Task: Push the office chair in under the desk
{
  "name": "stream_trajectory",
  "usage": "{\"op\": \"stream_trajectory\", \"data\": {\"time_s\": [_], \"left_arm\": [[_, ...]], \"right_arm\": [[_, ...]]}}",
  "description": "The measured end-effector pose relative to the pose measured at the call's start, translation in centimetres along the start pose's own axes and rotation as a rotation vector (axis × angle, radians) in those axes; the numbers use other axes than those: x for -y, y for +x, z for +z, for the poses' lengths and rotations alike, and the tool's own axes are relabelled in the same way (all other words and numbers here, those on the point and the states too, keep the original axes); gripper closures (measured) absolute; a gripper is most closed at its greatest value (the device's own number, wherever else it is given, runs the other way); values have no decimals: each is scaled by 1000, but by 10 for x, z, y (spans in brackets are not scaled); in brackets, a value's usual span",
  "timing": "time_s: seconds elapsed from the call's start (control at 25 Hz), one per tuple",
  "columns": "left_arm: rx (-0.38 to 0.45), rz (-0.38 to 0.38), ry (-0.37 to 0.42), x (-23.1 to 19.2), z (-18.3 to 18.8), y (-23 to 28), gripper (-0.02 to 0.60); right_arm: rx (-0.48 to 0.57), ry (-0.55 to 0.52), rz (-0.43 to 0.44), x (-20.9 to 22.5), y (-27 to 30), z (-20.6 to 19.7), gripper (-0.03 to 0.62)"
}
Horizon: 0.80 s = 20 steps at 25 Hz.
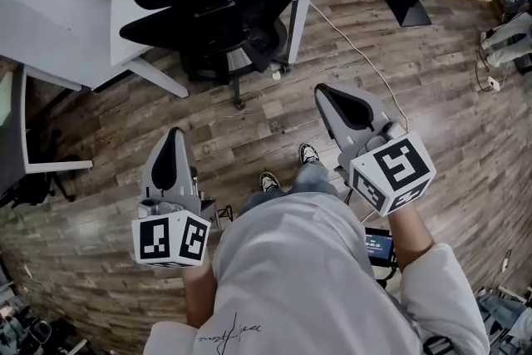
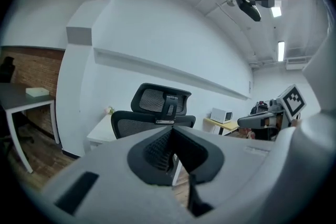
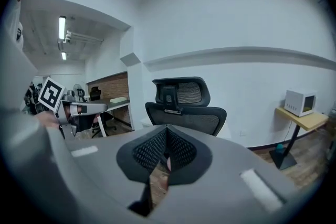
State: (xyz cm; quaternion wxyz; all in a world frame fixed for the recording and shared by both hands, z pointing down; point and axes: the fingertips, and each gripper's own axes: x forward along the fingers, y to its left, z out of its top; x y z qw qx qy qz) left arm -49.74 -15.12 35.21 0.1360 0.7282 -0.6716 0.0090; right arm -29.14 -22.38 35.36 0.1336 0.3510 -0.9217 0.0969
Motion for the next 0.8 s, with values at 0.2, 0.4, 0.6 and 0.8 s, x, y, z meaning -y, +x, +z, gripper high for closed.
{"op": "stream_trajectory", "data": {"time_s": [0.2, 0.4, 0.6, 0.8], "left_arm": [[2, 33, 80, -15, 4, -4, 586], [14, 80, 104, -34, 3, -5, 589], [1, 111, 93, -49, -2, -12, 589], [-41, 79, 94, -49, -9, -15, 589]], "right_arm": [[8, -19, -3, -10, -1, 6, 583], [-1, -54, 0, -18, 0, 3, 583], [2, -46, -16, -18, 0, 2, 583], [-13, -85, -48, -15, 0, -1, 583]]}}
